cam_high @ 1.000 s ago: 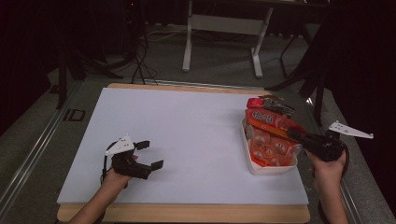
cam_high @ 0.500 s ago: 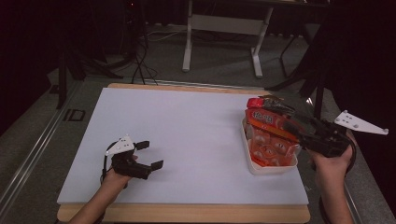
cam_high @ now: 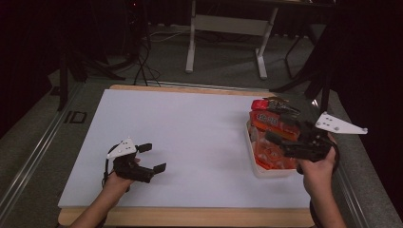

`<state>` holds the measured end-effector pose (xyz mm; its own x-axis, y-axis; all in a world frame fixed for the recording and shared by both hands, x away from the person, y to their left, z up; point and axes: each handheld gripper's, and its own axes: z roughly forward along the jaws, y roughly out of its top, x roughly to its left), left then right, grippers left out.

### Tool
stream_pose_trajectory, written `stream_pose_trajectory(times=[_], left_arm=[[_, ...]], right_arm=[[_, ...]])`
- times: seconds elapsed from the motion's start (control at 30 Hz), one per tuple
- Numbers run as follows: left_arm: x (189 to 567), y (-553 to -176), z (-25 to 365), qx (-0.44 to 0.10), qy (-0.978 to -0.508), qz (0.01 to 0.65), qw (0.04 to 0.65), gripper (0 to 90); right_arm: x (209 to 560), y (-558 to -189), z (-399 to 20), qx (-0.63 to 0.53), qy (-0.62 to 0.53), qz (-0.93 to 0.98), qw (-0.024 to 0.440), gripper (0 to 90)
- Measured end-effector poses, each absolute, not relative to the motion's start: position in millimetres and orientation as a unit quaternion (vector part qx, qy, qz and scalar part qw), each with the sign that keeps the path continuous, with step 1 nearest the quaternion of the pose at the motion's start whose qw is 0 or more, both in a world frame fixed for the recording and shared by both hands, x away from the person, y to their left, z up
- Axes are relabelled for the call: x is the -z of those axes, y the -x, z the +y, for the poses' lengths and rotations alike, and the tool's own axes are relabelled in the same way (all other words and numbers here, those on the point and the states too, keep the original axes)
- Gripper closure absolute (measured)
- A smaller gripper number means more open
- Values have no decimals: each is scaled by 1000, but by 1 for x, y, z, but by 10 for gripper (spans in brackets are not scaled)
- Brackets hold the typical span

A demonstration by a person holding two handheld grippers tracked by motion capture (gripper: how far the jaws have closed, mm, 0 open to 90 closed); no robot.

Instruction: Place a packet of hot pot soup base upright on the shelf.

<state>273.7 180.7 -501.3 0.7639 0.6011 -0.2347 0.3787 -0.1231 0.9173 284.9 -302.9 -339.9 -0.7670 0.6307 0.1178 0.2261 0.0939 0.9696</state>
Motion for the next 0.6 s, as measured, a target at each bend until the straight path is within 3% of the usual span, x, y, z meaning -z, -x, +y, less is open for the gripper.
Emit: stream_pose_trajectory(times=[0.6], left_arm=[[501, -272, 179, -97, -745, 324, 575, 9]], right_arm=[[407, -296, -252, -569, -272, 767, 118, 134]])
